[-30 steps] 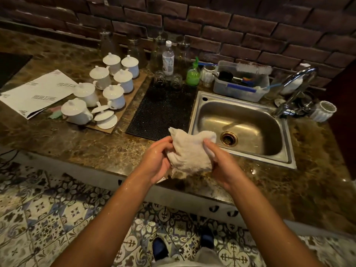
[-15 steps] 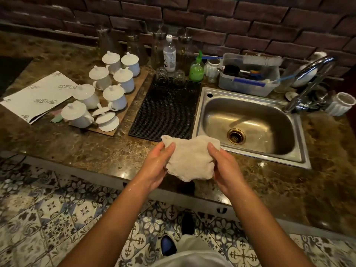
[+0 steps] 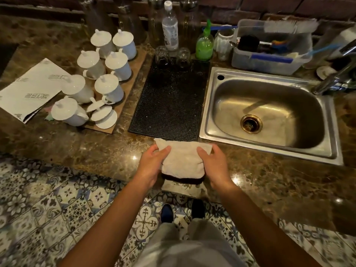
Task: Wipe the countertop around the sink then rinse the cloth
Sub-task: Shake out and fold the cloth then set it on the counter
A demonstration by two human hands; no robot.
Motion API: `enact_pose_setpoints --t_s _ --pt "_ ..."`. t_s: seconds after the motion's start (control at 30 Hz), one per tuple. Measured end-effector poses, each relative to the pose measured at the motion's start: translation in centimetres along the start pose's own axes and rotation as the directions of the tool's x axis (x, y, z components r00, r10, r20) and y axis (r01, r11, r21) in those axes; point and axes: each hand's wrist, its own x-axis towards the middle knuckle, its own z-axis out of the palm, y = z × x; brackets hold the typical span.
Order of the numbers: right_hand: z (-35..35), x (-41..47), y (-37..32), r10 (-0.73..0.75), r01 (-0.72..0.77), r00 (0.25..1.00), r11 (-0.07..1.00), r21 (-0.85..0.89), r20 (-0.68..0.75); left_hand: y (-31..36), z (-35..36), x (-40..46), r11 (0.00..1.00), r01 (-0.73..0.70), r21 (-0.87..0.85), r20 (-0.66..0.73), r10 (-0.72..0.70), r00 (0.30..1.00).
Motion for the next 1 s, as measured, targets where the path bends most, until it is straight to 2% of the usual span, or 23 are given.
enact_pose_setpoints --t_s 0.13,0.2,0.3,0.47,0.7,0.77,0.8,0.87,0.93,1.0 --pt "1.8 0.9 1.9 -0.055 0.049 0.998 0.99 -0.132 -0.044 -1.7 -1.7 2.3 0.994 0.027 0.102 -0.048 -0.022 0.999" --pt "2.5 1.3 2.9 -0.07 0.053 0.994 0.981 -0.189 -0.084 -2.3 -2.7 3.1 0.978 0.002 0.208 -0.055 0.009 0.998" --pt "3.3 2.1 4.4 -0.089 0.052 0.987 0.964 -0.259 -0.132 -2.9 -3.9 4.1 0.906 -0.086 0.414 -0.027 0.106 0.994" --pt "4.1 2.1 4.9 -0.114 0.021 0.963 0.935 -0.355 -0.243 -3.7 -4.7 5.8 0.783 -0.145 0.605 0.0 0.183 0.983" --pt "3.8 1.8 4.3 -0.191 -0.023 0.952 0.736 -0.676 -0.24 -3.7 -5.2 6.3 0.605 -0.159 0.78 0.002 0.252 0.968" --pt "3.3 1.5 4.4 -0.306 0.091 0.937 0.68 -0.728 -0.169 -3.7 -5.6 6.3 0.501 -0.207 0.84 0.048 0.311 0.949" --pt "3.1 1.3 4.6 -0.386 0.174 0.917 0.616 -0.768 -0.102 -3.7 -5.9 6.2 0.435 -0.263 0.861 0.1 0.362 0.927" --pt "2.7 0.8 5.5 -0.522 0.344 0.847 0.39 -0.854 0.103 -3.8 -6.3 5.7 0.257 -0.394 0.882 0.258 0.435 0.863" --pt "2.6 0.6 6.9 -0.536 0.458 0.787 0.176 -0.871 0.305 -4.0 -6.3 5.5 0.052 -0.476 0.878 0.419 0.399 0.816" --pt "2.6 0.6 8.3 -0.458 0.478 0.796 0.074 -0.875 0.395 -4.7 -6.3 5.5 -0.103 -0.532 0.84 0.537 0.295 0.79"
